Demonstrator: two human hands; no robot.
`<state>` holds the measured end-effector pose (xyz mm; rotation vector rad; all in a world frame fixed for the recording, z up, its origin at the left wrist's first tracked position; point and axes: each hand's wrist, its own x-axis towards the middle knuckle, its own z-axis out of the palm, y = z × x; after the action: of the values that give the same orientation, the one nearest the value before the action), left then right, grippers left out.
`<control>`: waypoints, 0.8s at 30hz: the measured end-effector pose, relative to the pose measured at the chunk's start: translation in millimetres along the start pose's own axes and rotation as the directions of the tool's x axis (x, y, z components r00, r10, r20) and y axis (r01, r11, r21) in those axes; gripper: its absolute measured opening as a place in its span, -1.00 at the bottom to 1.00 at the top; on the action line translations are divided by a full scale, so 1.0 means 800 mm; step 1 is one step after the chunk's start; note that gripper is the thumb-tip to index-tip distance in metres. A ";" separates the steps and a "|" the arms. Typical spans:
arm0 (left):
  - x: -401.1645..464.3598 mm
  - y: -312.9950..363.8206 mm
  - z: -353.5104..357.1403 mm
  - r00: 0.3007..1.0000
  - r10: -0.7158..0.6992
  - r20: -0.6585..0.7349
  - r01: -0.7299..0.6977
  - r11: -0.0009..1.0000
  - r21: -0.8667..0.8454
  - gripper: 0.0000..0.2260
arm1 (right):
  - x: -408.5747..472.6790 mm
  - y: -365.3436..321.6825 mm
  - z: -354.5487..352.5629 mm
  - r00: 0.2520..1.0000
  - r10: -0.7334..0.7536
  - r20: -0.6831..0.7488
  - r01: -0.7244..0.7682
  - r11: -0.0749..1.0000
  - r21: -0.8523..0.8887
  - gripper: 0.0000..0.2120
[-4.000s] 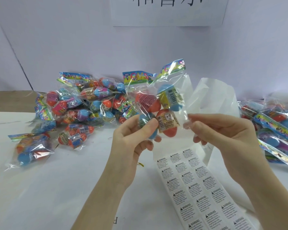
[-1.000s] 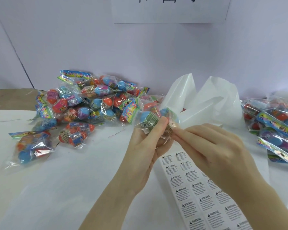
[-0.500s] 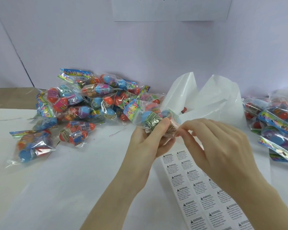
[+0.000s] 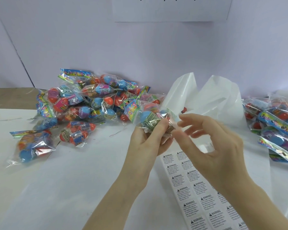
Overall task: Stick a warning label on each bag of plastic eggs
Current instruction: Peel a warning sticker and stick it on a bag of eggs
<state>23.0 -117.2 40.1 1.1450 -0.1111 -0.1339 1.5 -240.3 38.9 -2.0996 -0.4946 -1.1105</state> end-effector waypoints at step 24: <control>-0.008 0.015 -0.001 0.996 -0.040 0.074 0.040 0.999 0.009 -0.57 | -0.008 -0.013 -0.001 0.961 -0.008 -0.278 0.040 0.993 0.109 -0.92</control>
<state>17.1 -110.2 50.8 1.1509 -0.1544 -0.2115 -9.0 -233.6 38.3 -1.8074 -0.4379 -1.3337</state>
